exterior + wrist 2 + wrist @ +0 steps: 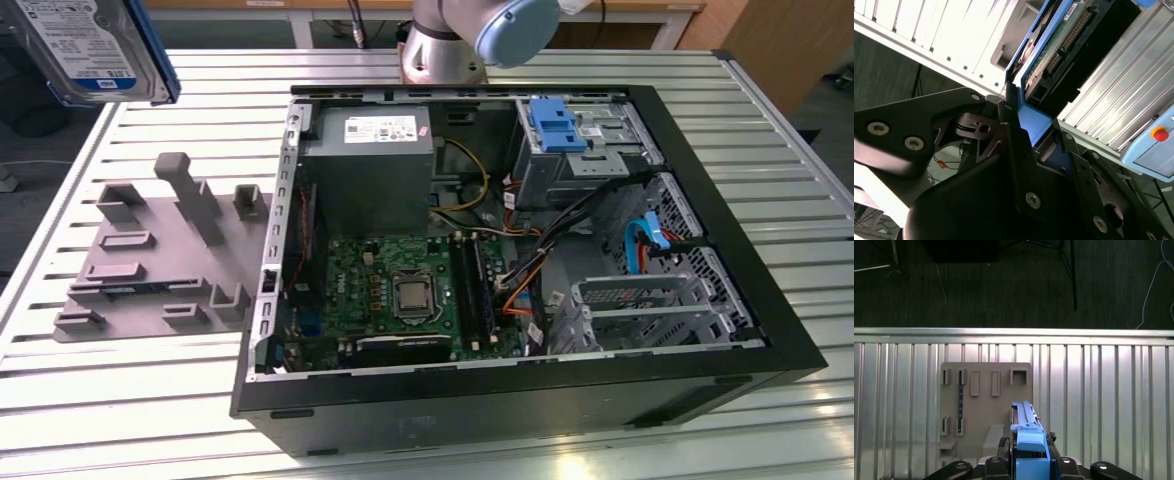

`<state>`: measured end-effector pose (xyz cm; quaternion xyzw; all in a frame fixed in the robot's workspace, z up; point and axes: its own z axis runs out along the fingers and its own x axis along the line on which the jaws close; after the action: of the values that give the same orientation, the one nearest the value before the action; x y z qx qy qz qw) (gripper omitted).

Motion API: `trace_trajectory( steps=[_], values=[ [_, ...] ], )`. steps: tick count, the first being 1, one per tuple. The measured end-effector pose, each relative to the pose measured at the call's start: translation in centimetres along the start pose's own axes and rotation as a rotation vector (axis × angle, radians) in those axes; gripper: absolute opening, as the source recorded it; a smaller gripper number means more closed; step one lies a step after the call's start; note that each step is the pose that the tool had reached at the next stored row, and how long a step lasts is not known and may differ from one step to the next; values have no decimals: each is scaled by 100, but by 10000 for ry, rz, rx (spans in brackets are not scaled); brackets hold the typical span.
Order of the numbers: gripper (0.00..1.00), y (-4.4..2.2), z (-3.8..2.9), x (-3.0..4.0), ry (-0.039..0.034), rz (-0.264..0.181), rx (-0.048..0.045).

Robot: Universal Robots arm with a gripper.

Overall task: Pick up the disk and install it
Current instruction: 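Pick up the disk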

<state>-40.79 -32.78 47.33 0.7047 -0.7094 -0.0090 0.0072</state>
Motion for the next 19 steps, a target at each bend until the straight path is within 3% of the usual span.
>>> trace_trajectory(
  steps=[19],
  values=[
    [36,-105,-3,-1,0,0,-1]
  ],
)
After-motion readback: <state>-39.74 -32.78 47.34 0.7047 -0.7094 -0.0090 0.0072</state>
